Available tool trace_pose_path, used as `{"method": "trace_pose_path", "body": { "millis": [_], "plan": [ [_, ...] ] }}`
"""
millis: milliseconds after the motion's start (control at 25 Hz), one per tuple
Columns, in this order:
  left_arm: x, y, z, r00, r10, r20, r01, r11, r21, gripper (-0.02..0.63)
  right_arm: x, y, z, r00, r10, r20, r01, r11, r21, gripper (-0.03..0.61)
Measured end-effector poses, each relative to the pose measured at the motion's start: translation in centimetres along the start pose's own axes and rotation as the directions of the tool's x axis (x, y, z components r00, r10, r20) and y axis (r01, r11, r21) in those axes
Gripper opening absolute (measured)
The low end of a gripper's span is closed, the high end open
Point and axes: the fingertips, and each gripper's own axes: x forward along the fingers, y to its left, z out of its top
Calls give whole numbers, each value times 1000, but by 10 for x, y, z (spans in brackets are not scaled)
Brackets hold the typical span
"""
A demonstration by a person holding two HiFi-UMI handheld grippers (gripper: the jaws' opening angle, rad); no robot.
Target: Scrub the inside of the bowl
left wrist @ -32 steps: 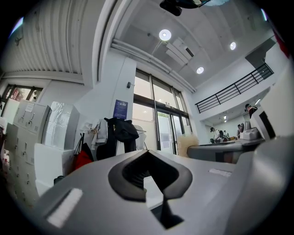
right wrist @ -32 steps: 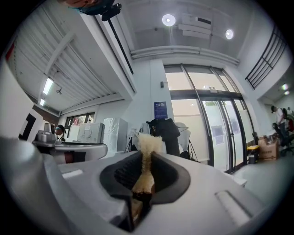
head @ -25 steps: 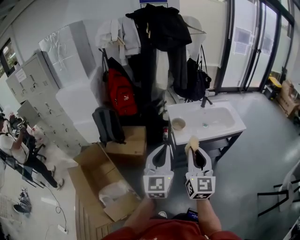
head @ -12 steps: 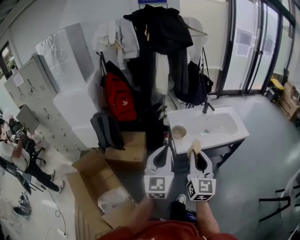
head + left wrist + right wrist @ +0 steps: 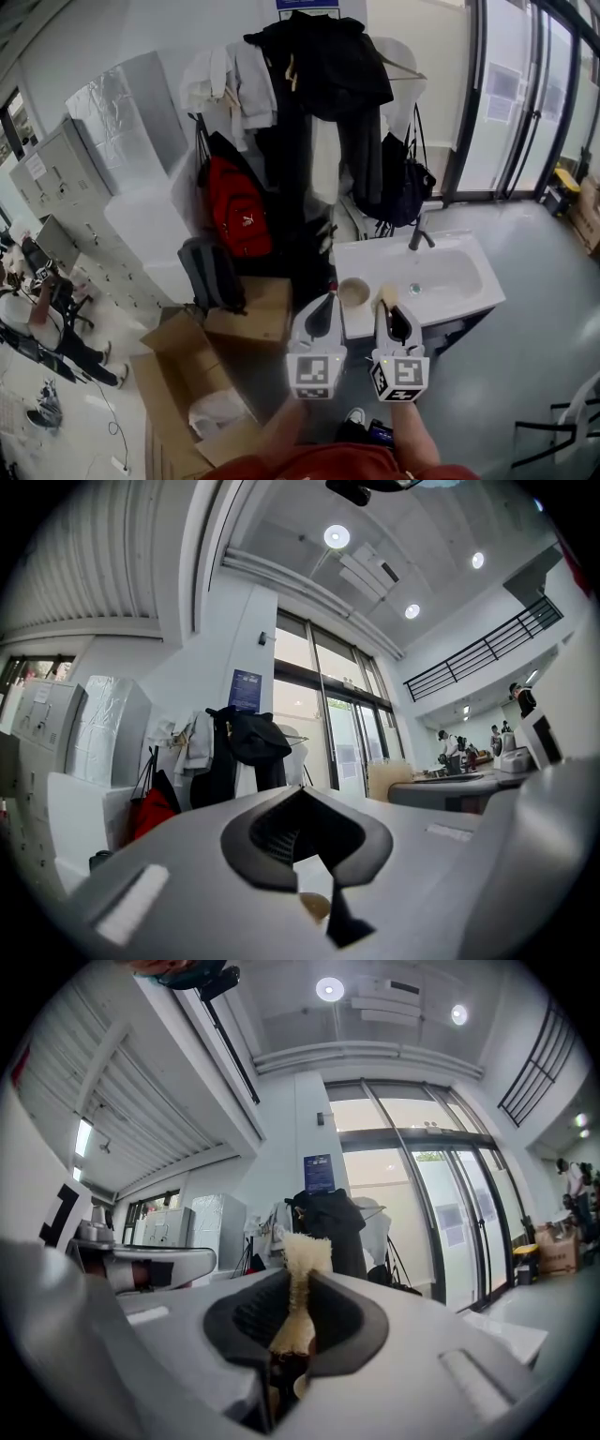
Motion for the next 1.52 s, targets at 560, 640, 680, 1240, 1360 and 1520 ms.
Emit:
{"method": "trace_pose_path", "body": {
  "millis": [560,640,680,1240,1360,1520],
  "plan": [
    [121,-30,-9,999,44,-18,-44,999,16,6,82,-103,-5,999,34,-13,-34,999,23,51],
    [130,-30,-15,998,50,-29,-50,999,22,6,89,-110,-9,999,37,-14,-37,999,29,51],
    [134,-30,-17,998,52,-34,-51,998,25,6,93,-113,-10,999,38,-15,-38,999,32,51],
    [175,9,-53,997,56,-59,-56,998,2,6,146,-107,-42,998,47,-42,-46,999,23,51],
    [189,20,-56,997,41,-65,-41,999,-5,6,162,-101,-42,998,43,-49,-43,999,8,51],
    [202,36,-64,997,29,-69,-30,999,-21,6,182,-98,-42,998,29,-51,-30,999,-15,51]
  ]
}}
